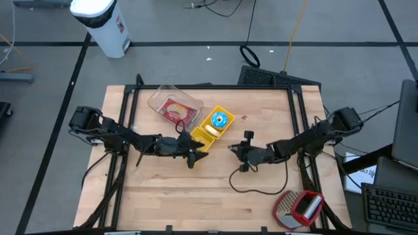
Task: Pick & Place Food Item
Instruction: Put the green food coloring bottle into the bottom yellow bin
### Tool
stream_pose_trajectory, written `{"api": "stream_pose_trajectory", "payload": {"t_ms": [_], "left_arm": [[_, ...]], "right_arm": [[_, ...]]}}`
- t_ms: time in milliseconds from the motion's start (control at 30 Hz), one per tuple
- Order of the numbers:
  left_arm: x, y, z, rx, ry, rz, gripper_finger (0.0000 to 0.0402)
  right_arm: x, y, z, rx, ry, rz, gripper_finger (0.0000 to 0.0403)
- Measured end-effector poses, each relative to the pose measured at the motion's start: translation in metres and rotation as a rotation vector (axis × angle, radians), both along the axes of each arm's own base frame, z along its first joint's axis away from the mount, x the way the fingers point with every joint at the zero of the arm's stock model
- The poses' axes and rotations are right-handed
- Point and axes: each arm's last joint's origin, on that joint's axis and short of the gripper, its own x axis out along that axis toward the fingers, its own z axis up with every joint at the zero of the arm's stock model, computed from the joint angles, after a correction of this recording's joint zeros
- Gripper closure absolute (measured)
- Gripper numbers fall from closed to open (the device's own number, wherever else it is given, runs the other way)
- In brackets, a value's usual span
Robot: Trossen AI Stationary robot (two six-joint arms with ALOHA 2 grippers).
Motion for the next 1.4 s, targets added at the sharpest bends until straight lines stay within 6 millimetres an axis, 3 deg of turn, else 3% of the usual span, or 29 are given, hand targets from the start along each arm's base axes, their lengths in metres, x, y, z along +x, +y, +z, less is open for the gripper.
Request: {"api": "stream_pose_trajectory", "payload": {"t_ms": [233, 500, 1100, 1233, 1400], "left_arm": [[0.012, -0.002, 0.016, -0.025, -0.039, 0.017, 0.0105], [0.038, 0.001, 0.033, 0.037, -0.042, 0.076, 0.0105], [0.089, 0.012, 0.031, 0.008, -0.048, -0.025, 0.0105], [0.091, 0.016, 0.028, -0.013, -0.039, -0.035, 0.0106], [0.091, 0.019, 0.028, -0.018, -0.035, -0.031, 0.0152]], "right_arm": [[0.012, 0.006, 0.026, -0.174, -0.192, 0.121, 0.0344], [0.014, 0.006, 0.032, -0.227, -0.232, 0.138, 0.034], [0.016, 0.007, 0.037, -0.269, -0.252, 0.155, 0.0343], [0.016, 0.007, 0.037, -0.27, -0.25, 0.154, 0.0343], [0.016, 0.007, 0.037, -0.269, -0.253, 0.152, 0.0342]]}}
